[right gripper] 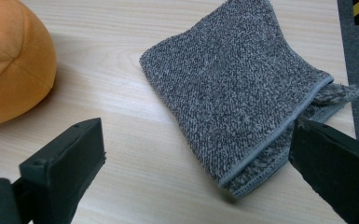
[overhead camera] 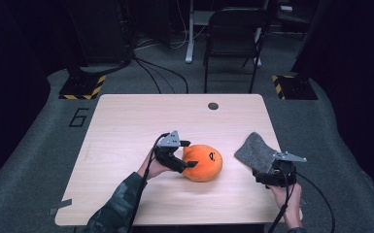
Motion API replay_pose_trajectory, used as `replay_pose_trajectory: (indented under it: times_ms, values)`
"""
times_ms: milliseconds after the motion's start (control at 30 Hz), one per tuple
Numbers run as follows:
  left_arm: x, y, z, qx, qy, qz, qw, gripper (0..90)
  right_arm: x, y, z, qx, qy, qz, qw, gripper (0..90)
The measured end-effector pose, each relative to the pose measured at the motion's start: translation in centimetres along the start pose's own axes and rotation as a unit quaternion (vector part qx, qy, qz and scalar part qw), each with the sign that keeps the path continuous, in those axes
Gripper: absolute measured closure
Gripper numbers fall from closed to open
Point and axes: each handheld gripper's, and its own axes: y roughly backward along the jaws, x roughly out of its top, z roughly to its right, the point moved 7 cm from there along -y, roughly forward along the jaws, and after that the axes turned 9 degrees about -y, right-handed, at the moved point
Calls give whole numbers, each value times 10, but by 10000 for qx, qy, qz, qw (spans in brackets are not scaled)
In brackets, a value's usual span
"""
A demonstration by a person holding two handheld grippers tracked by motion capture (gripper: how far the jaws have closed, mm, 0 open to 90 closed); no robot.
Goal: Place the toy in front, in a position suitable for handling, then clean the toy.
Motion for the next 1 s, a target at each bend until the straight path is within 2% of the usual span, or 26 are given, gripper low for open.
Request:
replay_pose_trajectory:
  times_ms: [167, 333, 500, 600, 633, 800, 1000]
  values:
    - [-8, 8, 6, 346, 154, -63, 9993, 144, 6, -7, 2, -2, 45, -15, 10000, 30]
    - [-16, 13, 11, 479, 238, -183, 9984, 137, 12, -14, 0, 19, 82, -10, 10000, 31]
    - [-25, 17, 16, 797, 334, -207, 9960, 141, 18, -20, -2, 5, 93, 2, 10000, 32]
    - [-28, 16, 19, 809, 368, -211, 9958, 145, 21, -23, -3, -8, 129, -8, 9999, 32]
    - [-29, 14, 21, 880, 388, -220, 9951, 145, 21, -23, -3, -7, 110, -4, 9999, 32]
    - [-35, 11, 28, 963, 436, -273, 9940, 152, 25, -29, -1, -62, 90, -31, 9999, 33]
    - [-41, 5, 35, 934, 396, -465, 9938, 168, 31, -35, 0, -160, 107, -13, 9998, 33]
